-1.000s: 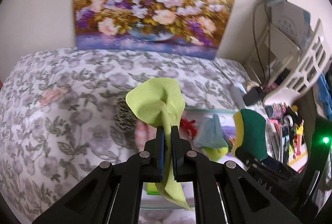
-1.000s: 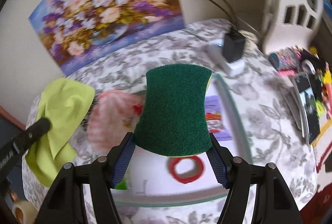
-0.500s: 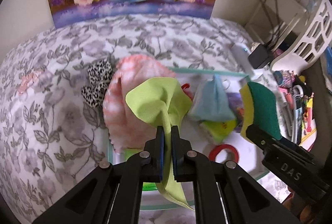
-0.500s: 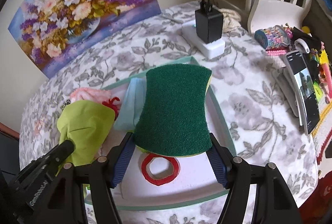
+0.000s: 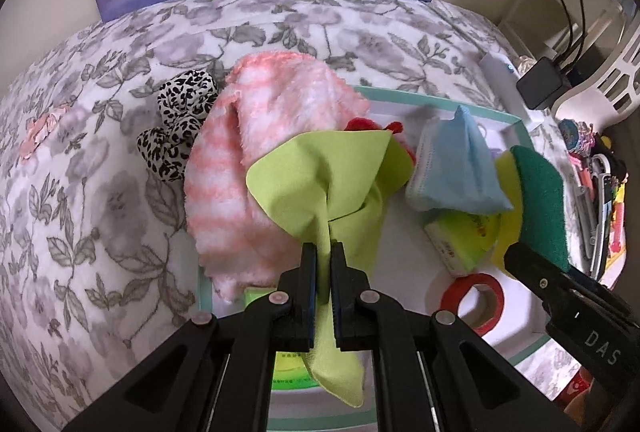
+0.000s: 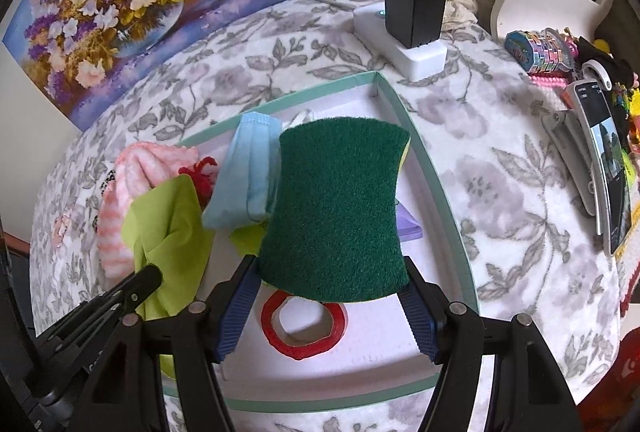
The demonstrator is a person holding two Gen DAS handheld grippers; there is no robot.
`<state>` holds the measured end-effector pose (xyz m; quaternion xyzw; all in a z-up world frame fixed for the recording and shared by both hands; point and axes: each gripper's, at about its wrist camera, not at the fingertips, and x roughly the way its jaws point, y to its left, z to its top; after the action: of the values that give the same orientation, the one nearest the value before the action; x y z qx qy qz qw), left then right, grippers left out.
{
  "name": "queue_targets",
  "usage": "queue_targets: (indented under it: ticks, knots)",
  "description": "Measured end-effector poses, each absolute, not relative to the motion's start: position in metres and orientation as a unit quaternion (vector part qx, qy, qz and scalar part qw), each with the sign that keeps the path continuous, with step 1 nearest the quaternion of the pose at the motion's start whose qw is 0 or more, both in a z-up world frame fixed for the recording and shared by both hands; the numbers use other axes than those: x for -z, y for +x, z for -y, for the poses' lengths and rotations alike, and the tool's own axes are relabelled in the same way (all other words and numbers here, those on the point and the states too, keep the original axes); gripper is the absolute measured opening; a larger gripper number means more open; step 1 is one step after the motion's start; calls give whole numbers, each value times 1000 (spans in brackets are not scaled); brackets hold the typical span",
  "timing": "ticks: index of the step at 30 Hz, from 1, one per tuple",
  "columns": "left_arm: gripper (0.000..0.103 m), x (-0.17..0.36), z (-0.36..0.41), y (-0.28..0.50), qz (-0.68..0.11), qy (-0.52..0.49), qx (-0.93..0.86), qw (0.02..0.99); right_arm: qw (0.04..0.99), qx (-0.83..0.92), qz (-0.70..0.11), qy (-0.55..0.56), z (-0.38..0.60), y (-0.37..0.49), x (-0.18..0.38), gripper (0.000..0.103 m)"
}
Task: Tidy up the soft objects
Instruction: 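Carry the sponge with the right tool while the left tool carries the lime cloth to the tray, then open the right gripper to drop the sponge while the left gripper releases the cloth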
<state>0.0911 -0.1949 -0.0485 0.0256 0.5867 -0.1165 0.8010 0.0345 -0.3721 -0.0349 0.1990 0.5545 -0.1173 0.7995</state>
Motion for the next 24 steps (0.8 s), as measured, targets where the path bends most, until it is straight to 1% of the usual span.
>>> queue_targets:
  ticks: [6, 8, 9, 10, 12, 17, 21, 24]
  knots:
    - [6, 48, 192, 93, -592, 22, 113, 798, 796, 117, -560, 195, 372, 37, 38, 71]
    - [8, 45, 190, 93, -593, 19, 112, 797, 797, 118, -562, 187, 370, 37, 37, 71]
    - [13, 44, 190, 93, -594, 19, 111, 797, 798, 118, -562, 183, 369, 38, 37, 72]
    - [23, 42, 189, 93, -594, 19, 111, 796, 798, 118, -563, 180, 368, 38, 36, 73]
    - [36, 37, 187, 92, -591, 17, 111, 799, 798, 118, -563, 180, 368, 38, 35, 73]
    - [38, 21, 181, 91, -580, 11, 111, 807, 794, 120, -567, 183, 369, 37, 36, 74]
    - [48, 10, 173, 90, -576, -3, 104, 810, 796, 120, -566, 181, 368, 36, 33, 76]
    - [49, 5, 166, 90, -574, -4, 96, 813, 800, 118, -561, 177, 366, 35, 28, 78]
